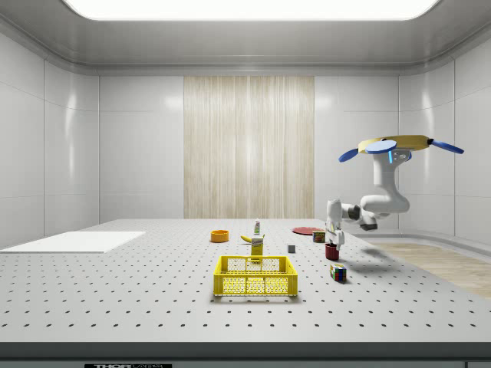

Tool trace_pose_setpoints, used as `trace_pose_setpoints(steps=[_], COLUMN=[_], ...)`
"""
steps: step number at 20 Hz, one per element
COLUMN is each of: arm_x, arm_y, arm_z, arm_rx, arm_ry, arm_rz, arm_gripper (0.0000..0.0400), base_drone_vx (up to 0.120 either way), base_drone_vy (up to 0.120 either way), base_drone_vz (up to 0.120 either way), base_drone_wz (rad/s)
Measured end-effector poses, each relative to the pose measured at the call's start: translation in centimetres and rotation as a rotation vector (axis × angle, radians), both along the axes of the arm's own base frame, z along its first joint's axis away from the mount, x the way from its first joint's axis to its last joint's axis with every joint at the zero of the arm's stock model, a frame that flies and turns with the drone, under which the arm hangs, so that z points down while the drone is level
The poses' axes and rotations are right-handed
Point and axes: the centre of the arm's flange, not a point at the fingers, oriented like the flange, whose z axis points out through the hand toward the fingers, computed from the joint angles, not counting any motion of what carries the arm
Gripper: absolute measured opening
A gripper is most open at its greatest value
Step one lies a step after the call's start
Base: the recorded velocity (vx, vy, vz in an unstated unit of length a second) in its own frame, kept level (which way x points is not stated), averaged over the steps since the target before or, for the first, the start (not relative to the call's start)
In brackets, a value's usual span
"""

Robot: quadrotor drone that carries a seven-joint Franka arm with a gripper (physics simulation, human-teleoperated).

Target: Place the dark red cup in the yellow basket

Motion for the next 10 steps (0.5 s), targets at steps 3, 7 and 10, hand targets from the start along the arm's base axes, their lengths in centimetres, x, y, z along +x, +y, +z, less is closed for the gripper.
trace_pose_setpoints(steps=[3,7,10], arm_x=[0.0,0.0,0.0], arm_y=[0.0,0.0,0.0], arm_z=[0.6,1.5,2.1], arm_rx=[0.000,0.000,0.000], arm_ry=[0.000,0.000,0.000], arm_rz=[0.000,0.000,0.000], arm_gripper=[0.0400,0.0400,0.0400], base_drone_vx=[0.000,0.000,0.000], base_drone_vy=[0.000,0.000,0.000], base_drone_vz=[0.000,0.000,0.000], base_drone_wz=[0.000,0.000,0.000])
